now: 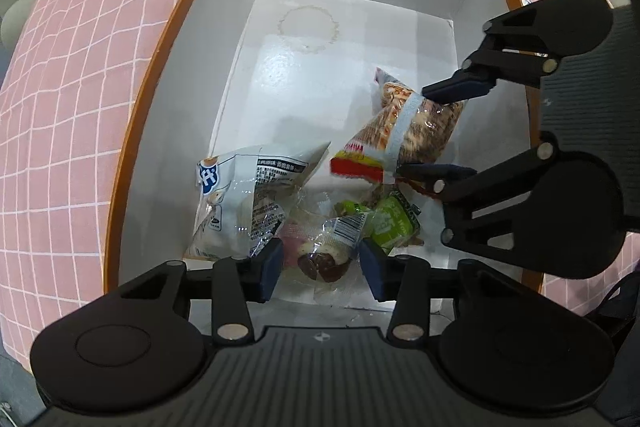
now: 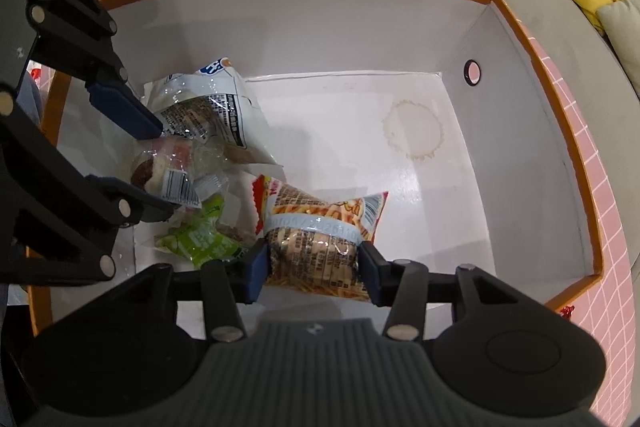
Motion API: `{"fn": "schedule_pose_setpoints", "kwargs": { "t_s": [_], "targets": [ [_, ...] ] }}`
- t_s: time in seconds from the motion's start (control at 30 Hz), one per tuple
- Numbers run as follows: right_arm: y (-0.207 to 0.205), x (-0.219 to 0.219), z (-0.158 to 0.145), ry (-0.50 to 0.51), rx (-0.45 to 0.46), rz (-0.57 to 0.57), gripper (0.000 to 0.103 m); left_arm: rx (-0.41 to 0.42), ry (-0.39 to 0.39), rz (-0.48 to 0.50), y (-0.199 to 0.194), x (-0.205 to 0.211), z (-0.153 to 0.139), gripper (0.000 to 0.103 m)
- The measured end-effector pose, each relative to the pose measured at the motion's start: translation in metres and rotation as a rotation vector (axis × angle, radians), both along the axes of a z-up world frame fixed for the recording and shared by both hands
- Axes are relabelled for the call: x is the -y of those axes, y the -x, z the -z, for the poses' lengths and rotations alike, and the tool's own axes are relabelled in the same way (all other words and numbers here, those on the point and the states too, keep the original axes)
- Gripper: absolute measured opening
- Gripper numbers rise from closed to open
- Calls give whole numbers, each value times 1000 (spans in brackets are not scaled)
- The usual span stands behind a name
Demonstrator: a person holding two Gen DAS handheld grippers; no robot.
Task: Organize snacks
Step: 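Carry the pastry and peanut bag into the box and open both tools, then lift both tools out of the box toward the remaining snacks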
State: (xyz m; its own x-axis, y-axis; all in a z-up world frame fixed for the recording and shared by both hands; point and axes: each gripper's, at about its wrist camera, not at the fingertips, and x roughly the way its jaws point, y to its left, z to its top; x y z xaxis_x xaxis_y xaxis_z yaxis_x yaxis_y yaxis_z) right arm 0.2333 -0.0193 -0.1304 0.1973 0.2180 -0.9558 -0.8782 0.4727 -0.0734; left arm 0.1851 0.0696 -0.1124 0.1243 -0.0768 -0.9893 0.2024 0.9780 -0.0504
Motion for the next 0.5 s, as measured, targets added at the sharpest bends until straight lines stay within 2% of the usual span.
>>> {"fn": "schedule_pose_setpoints", "kwargs": {
  "t_s": [0.13,0.3,0.4,0.5],
  "targets": [
    [1,4,-5,-9,24,10,58,24,-19,-7,8,-1,-8,67],
    [7,10,-22,-56,57,32,69,54,-14,-23,17,-2,-23,69],
    [13,15,-33,-80,108,42,75,85,-12,-27,24,-2,-35,72],
    [19,22,-44,-111,145,63,76,112,-2,-33,32,-1,-46,74]
  ]
}}
